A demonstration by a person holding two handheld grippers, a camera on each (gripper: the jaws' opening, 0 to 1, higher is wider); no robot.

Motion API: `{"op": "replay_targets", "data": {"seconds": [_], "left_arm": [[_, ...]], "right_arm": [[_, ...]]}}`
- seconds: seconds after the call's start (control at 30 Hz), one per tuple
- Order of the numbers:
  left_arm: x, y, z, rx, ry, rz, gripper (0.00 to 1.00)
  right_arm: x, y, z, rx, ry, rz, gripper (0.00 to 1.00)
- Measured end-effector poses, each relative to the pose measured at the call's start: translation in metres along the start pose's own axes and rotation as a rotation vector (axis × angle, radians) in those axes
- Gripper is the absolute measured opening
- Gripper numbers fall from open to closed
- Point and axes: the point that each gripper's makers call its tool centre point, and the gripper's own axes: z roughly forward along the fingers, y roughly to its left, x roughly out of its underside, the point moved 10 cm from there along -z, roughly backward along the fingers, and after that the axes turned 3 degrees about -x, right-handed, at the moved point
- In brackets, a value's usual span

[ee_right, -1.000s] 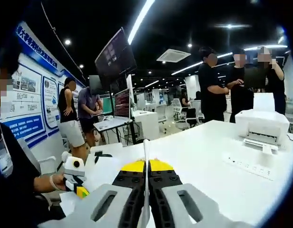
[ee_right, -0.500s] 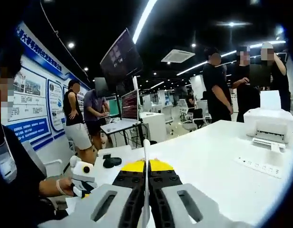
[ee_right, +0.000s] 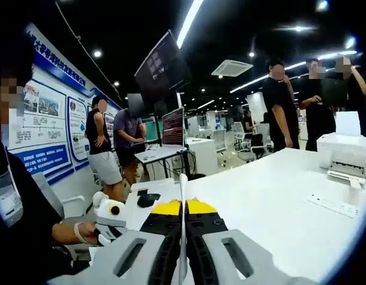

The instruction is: Organize the stack of printing papers by aligning and flattening the scattered papers on the table

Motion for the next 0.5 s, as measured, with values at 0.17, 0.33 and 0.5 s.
{"op": "replay_targets", "data": {"seconds": [0.17,0.33,0.5], "left_arm": [[0.000,0.000,0.001,0.001,0.004,0.004,0.06],[-0.002,-0.002,0.001,0.008,0.000,0.015,0.06],[-0.004,-0.003,0.000,0.018,0.003,0.040,0.06]], "right_arm": [[0.012,-0.012,-0.009,0.010,0.017,-0.021,0.12],[0.029,-0.031,-0.022,0.020,0.078,0.037,0.56],[0.056,-0.068,-0.045,0.036,0.162,0.134,0.67]]}}
